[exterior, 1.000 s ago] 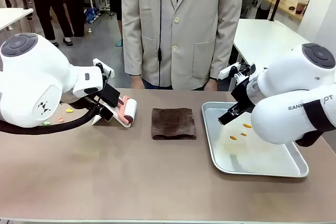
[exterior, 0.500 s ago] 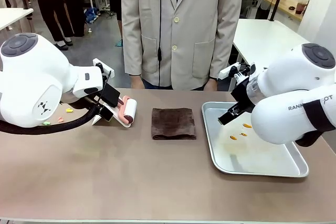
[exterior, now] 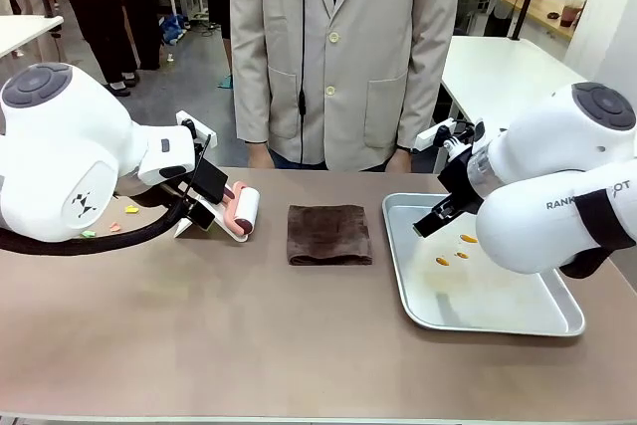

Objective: Clean the surface of the table.
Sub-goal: Hold the Lint Roller with your left hand and the towel with your right hand.

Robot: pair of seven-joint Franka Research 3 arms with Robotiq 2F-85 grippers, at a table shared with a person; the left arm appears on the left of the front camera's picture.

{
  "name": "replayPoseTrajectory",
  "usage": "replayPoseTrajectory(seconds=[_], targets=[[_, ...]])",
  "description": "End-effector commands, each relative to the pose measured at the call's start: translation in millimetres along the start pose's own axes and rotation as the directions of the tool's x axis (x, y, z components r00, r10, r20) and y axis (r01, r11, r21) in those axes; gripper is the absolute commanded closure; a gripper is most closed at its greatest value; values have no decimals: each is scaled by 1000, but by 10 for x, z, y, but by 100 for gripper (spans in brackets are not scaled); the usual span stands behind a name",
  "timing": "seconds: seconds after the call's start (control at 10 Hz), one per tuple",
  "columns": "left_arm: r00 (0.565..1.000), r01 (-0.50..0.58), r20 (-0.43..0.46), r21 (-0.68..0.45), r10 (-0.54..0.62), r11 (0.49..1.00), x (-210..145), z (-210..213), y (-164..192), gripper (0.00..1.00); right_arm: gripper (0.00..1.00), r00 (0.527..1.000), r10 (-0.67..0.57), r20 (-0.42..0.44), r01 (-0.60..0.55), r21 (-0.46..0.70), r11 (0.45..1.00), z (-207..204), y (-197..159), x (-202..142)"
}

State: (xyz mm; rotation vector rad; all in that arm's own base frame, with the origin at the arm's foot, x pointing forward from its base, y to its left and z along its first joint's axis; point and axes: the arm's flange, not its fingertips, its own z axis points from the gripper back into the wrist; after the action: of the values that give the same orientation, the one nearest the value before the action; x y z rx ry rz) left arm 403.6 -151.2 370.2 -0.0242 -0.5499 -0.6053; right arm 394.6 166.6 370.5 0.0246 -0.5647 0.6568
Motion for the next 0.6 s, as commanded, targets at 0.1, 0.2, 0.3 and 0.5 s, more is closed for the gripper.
replayPoseTrajectory(seconds=[0.1, 0.2, 0.3, 0.5], targets=[[1000, 1, 0, 0, -1, 1000, 0, 0, -1, 0, 0, 1000, -1, 1, 1, 0, 1000, 1, -1, 2], [1000, 1, 0, 0, -1, 1000, 0, 0, -1, 0, 0, 1000, -1, 1, 1, 0, 1000, 1, -1, 2], [1000, 1, 0, 0, -1, 1000, 0, 0, -1, 0, 0, 1000, -1, 1, 1, 0, 1000, 1, -1, 2], [1000, 0, 0, 0, 0, 1000, 0, 0, 0, 0, 0, 996, -55, -74, 56, 11, 998, 13, 27, 24]])
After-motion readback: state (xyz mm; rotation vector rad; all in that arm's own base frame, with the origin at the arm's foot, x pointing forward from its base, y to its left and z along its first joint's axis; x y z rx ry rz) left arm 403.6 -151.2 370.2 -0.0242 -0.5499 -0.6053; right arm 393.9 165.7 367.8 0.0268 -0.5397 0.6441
